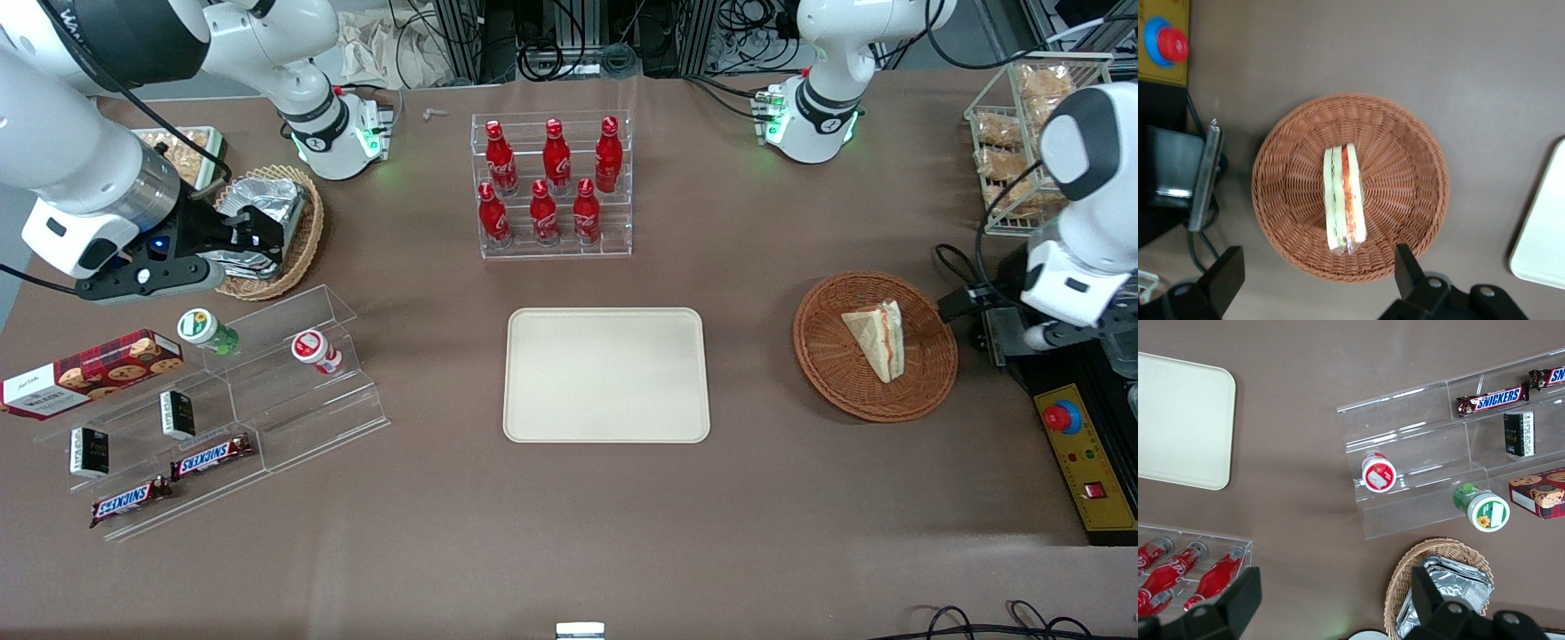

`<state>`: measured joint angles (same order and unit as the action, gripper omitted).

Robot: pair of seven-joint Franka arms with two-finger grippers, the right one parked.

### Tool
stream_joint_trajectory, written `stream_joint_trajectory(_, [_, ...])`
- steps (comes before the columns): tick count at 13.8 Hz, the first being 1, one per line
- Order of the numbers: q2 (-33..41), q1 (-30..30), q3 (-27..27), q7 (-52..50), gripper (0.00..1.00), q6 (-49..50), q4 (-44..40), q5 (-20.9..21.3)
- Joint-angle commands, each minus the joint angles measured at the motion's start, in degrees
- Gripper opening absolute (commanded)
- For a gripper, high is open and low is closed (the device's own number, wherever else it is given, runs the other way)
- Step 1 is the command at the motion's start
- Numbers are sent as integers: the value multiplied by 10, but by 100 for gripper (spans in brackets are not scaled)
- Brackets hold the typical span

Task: Place sandwich from basket to tray
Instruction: 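Lower the open left gripper onto the wrapped sandwich in the basket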

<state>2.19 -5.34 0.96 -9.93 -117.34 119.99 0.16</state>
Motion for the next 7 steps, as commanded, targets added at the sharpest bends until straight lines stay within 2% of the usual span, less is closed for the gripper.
stream_joint_trajectory(1, [37, 0, 2, -45, 100, -74, 99, -3])
stream_joint_trajectory(4, [12, 2, 4, -89, 100, -83, 108, -1])
stream_joint_trajectory(7, [-3, 4, 4, -109, 100, -137, 147, -1])
